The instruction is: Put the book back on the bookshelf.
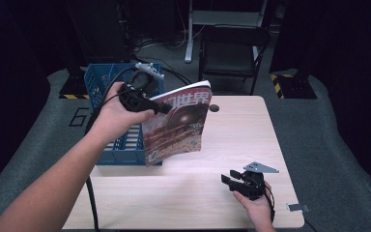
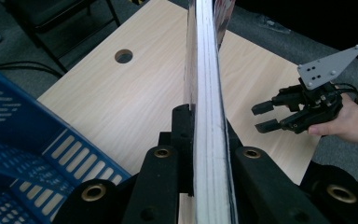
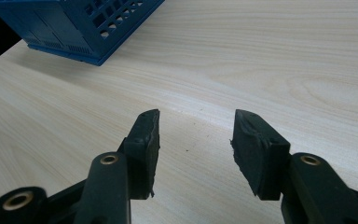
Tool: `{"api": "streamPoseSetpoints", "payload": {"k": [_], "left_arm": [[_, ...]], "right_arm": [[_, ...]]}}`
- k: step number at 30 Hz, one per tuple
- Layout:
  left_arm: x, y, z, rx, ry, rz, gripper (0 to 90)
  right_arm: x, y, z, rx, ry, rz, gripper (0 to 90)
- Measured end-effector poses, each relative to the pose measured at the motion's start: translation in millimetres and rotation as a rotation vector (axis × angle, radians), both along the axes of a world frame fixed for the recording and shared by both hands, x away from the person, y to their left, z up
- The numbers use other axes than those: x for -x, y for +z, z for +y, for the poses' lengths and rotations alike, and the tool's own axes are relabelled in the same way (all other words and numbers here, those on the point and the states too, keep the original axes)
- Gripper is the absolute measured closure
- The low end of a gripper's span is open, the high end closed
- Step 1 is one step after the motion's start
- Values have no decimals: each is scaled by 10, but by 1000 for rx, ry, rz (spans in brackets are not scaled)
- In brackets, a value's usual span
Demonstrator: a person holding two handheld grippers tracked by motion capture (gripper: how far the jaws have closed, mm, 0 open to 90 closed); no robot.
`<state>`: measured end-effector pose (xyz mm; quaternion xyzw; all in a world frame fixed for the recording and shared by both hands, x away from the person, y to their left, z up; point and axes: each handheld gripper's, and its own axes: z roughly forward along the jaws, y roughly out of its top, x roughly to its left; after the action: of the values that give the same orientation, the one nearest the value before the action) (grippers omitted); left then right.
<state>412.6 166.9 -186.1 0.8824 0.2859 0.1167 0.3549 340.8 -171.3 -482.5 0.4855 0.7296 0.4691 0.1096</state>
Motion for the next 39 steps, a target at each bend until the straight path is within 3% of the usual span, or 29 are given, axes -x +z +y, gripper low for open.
{"api": "streamPoseSetpoints", "payload": {"k": [6,18,39], "left_arm": [[-32,43,135,19,48,2,838],[-130,68,373,14,125,20,838],[-255,55,786,25,248,12,838]], "right_arm": [[-1,-3,-3,2,0,-3,509],[-5,-22,-13,9,0,2,509],[-5,-36,-43,-1,-5,11,508]]}}
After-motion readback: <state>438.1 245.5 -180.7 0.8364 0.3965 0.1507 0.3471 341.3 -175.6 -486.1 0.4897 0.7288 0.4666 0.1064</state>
